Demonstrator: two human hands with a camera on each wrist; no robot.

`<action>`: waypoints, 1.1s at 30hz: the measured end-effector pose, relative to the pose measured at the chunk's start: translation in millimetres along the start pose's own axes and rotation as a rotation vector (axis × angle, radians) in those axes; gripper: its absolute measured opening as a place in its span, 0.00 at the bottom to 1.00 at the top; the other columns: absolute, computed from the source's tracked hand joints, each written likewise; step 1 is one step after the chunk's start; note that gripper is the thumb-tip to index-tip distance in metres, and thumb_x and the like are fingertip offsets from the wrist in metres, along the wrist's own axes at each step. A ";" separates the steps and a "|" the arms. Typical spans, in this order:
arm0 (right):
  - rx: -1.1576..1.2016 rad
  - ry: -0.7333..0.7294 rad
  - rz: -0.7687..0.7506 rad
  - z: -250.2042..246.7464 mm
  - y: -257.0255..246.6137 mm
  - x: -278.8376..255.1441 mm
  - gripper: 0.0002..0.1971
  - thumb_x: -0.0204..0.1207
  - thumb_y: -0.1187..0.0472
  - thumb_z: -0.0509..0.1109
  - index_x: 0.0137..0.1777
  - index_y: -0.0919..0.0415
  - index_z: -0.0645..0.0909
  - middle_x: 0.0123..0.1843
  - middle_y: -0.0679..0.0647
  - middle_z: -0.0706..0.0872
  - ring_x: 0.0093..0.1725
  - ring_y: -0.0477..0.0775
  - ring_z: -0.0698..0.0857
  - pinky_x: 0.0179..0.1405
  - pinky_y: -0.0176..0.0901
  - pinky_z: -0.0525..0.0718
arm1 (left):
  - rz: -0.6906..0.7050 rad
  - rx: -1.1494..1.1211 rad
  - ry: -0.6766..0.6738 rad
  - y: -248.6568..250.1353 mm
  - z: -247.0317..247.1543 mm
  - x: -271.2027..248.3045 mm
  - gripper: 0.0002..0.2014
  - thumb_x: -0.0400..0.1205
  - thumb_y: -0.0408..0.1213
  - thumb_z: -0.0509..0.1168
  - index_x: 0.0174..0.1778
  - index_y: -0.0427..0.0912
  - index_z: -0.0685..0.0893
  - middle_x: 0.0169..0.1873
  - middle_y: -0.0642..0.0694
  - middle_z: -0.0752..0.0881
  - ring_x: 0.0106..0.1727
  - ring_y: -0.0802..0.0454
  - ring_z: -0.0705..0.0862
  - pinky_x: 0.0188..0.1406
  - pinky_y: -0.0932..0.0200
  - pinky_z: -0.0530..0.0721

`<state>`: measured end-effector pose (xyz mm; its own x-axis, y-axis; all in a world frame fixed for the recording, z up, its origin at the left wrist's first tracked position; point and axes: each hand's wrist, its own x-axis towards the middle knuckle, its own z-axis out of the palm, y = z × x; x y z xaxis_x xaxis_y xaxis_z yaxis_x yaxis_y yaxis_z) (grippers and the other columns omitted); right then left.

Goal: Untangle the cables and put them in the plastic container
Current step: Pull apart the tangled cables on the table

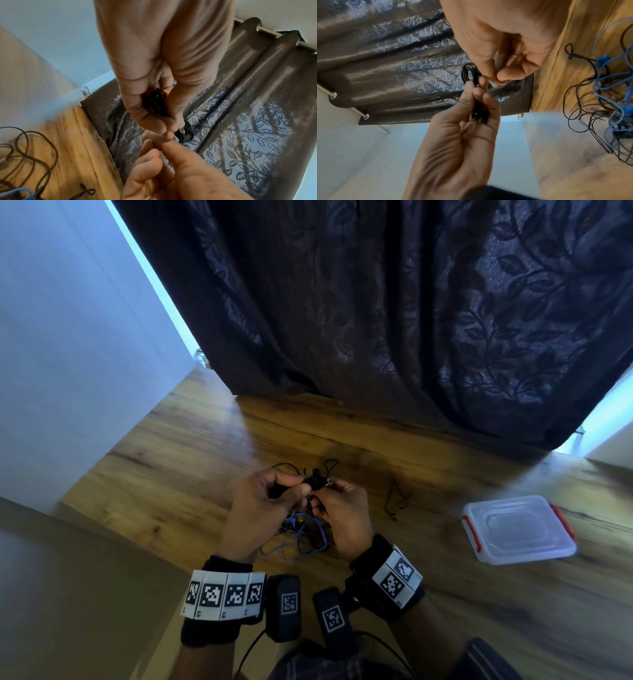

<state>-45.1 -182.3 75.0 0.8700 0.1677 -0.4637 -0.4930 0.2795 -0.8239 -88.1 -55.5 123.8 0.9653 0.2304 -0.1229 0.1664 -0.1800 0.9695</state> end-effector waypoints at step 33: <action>-0.336 -0.405 -0.329 -35.6 -13.5 8.5 0.11 0.82 0.75 0.67 0.59 0.64 0.86 0.47 0.58 0.90 0.44 0.54 0.87 0.45 0.41 0.87 | -0.051 -0.187 -0.003 7.2 10.3 -4.7 0.08 0.77 0.22 0.72 0.51 0.27 0.84 0.34 0.40 0.91 0.30 0.55 0.88 0.34 0.64 0.88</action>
<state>-30.7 -218.4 70.6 0.8712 0.4871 -0.0620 -0.1129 0.0757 -0.9907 -89.3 -67.7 129.1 0.9573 0.2316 -0.1731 0.1749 0.0128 0.9845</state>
